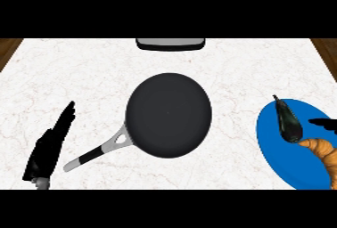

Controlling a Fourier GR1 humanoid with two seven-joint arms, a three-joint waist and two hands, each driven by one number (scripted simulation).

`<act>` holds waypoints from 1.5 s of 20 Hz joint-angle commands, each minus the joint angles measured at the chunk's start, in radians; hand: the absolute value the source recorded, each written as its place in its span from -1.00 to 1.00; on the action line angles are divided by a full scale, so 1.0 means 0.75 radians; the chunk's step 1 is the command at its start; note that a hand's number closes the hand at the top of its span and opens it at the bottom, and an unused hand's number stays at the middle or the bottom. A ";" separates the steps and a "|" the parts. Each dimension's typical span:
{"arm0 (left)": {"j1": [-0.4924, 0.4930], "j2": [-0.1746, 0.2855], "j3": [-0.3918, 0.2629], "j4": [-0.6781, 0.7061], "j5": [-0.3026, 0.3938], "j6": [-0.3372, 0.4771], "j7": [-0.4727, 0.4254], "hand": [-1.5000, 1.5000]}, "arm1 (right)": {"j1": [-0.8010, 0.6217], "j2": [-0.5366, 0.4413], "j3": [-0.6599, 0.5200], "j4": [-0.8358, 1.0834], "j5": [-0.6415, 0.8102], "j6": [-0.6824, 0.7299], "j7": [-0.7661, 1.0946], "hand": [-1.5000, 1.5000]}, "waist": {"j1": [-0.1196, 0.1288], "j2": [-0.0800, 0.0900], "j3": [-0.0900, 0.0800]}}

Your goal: Pick the croissant from the plate and place it in the pan

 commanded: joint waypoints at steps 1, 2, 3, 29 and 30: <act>0.080 -0.096 -0.052 0.004 -0.076 0.046 -0.063 0.00 | 0.019 0.001 -0.039 -0.014 0.032 0.082 -0.015 -1.00 | -0.001 -0.001 0.000; -0.016 -0.027 0.007 -0.110 -0.011 -0.025 0.139 0.00 | -0.009 0.061 0.008 0.047 0.101 0.033 -0.017 -1.00 | 0.003 0.000 0.000; 0.002 -0.006 0.065 0.040 0.000 -0.070 -0.054 0.00 | 0.020 0.023 -0.025 0.089 0.159 0.045 -0.141 -1.00 | 0.001 0.001 0.000; 0.008 -0.100 0.133 -0.061 -0.094 -0.122 0.064 0.00 | 0.203 0.410 -0.187 -0.035 0.334 -0.191 -0.042 1.00 | -0.021 -0.006 -0.002; 0.073 -0.130 0.108 -0.071 -0.112 -0.088 0.026 0.00 | 0.241 0.501 -0.180 -0.096 0.369 -0.309 0.081 1.00 | -0.044 -0.018 -0.005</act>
